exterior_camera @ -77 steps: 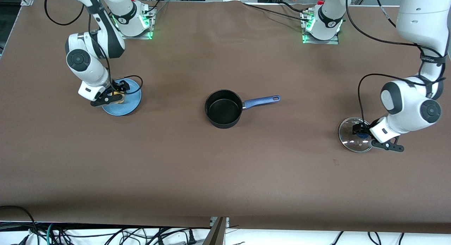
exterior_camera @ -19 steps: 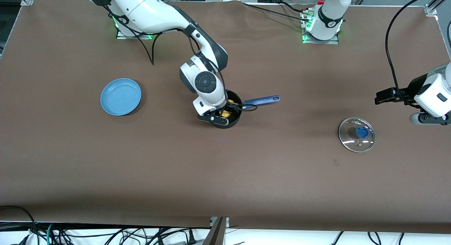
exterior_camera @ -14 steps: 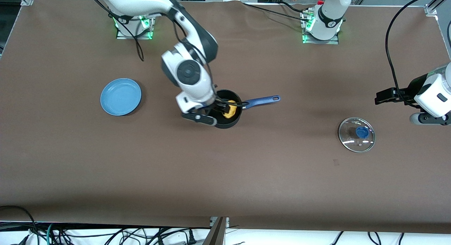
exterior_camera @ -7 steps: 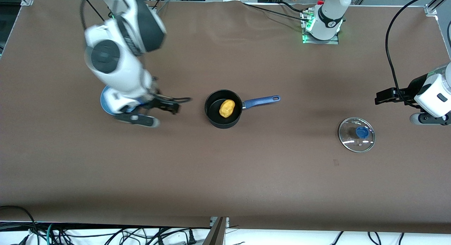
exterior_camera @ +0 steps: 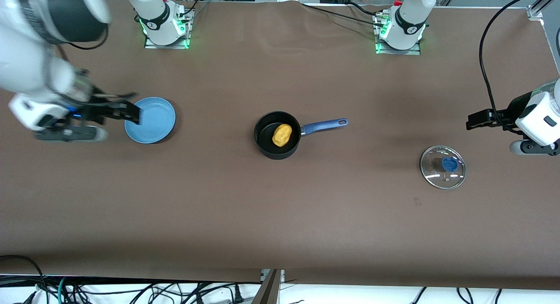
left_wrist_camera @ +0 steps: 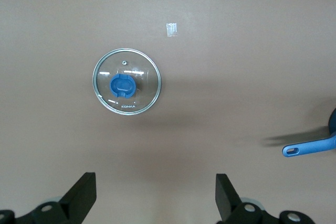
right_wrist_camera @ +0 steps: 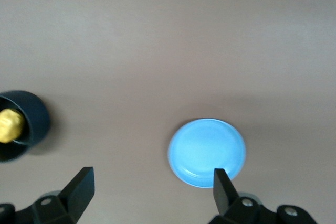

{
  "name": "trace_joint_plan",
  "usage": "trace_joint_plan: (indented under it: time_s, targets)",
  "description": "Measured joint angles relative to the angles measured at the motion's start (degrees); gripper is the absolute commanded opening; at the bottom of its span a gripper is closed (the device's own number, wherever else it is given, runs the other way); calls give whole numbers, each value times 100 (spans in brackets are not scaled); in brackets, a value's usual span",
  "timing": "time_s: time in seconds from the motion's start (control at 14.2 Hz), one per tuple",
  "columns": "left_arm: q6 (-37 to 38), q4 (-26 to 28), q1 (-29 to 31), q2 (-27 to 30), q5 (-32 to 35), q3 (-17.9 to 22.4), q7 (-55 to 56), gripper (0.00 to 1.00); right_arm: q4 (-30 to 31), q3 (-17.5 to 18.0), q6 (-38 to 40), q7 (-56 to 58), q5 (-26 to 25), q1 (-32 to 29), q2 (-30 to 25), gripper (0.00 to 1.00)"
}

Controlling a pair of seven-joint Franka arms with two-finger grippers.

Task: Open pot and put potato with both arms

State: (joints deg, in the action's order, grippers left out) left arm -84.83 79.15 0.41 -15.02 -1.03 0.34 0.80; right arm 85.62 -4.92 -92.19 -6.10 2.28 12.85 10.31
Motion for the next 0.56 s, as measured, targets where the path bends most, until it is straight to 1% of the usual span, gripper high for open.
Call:
trace_joint_plan:
  time_s: [0.21, 0.35, 0.56]
  targets:
    - [-1, -12, 3, 1, 0, 14, 0, 100, 368, 500, 22, 239, -13, -908, -312, 100]
    - [-6, -40, -1, 7, 0, 12, 0, 100, 515, 603, 26, 301, -16, -1204, -441, 100]
    - [-11, -77, -2, 18, 0, 11, 0, 100, 661, 627, 26, 431, -46, -1310, -577, 100]
